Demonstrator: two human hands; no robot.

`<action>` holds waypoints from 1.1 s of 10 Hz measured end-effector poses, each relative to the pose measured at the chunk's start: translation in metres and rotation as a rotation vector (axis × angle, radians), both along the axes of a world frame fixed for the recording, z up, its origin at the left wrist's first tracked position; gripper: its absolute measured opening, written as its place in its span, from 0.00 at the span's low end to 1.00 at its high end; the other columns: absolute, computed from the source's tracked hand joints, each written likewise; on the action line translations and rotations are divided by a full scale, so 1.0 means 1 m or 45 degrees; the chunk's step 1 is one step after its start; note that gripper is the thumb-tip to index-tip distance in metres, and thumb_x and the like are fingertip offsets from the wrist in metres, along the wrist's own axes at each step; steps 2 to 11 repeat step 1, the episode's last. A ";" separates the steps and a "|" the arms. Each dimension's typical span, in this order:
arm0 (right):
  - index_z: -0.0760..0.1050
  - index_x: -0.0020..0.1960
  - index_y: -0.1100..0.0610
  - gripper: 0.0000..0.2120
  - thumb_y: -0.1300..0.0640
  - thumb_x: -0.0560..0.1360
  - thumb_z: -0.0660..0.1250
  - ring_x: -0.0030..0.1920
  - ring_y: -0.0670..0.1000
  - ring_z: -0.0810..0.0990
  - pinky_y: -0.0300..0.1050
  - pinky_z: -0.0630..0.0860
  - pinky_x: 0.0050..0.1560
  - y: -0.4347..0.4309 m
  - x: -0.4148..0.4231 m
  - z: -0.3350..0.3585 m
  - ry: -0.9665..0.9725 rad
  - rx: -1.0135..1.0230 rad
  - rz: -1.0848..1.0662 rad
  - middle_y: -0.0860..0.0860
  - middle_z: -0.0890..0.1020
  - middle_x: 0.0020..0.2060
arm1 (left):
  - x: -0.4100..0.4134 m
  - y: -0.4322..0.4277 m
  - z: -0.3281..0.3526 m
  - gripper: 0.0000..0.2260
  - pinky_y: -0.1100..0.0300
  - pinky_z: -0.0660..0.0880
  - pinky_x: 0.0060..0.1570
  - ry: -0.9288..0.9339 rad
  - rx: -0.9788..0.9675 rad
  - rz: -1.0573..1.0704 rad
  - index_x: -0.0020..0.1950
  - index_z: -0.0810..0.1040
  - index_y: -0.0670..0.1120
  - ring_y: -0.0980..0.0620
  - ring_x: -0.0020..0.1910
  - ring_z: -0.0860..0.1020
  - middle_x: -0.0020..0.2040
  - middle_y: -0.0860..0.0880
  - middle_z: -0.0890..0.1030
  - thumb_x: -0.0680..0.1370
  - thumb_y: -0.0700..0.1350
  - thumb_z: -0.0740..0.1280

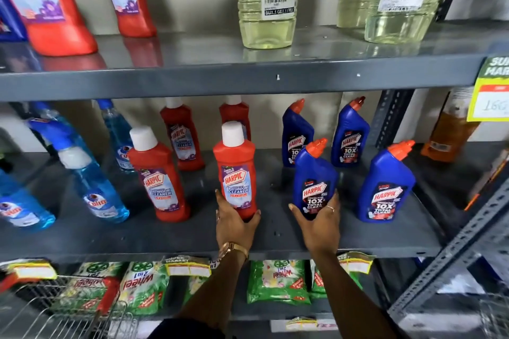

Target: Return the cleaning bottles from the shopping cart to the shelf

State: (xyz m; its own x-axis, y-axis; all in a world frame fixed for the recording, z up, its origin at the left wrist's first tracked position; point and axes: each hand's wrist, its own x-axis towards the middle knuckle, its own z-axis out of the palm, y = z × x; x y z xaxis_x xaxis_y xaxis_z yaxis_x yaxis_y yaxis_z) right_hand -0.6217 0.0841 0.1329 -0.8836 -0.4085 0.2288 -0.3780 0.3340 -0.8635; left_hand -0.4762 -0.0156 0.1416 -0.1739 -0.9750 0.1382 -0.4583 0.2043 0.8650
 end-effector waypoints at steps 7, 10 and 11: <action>0.45 0.76 0.62 0.59 0.45 0.60 0.79 0.74 0.58 0.61 0.52 0.60 0.74 0.006 0.000 0.004 -0.179 -0.134 0.068 0.61 0.61 0.75 | 0.010 0.005 0.003 0.58 0.42 0.72 0.65 -0.029 0.062 -0.042 0.77 0.41 0.46 0.36 0.68 0.69 0.70 0.39 0.71 0.62 0.54 0.79; 0.45 0.76 0.62 0.59 0.45 0.60 0.79 0.74 0.58 0.61 0.52 0.60 0.74 0.006 0.000 0.004 -0.179 -0.134 0.068 0.61 0.61 0.75 | 0.010 0.005 0.003 0.58 0.42 0.72 0.65 -0.029 0.062 -0.042 0.77 0.41 0.46 0.36 0.68 0.69 0.70 0.39 0.71 0.62 0.54 0.79; 0.45 0.76 0.62 0.59 0.45 0.60 0.79 0.74 0.58 0.61 0.52 0.60 0.74 0.006 0.000 0.004 -0.179 -0.134 0.068 0.61 0.61 0.75 | 0.010 0.005 0.003 0.58 0.42 0.72 0.65 -0.029 0.062 -0.042 0.77 0.41 0.46 0.36 0.68 0.69 0.70 0.39 0.71 0.62 0.54 0.79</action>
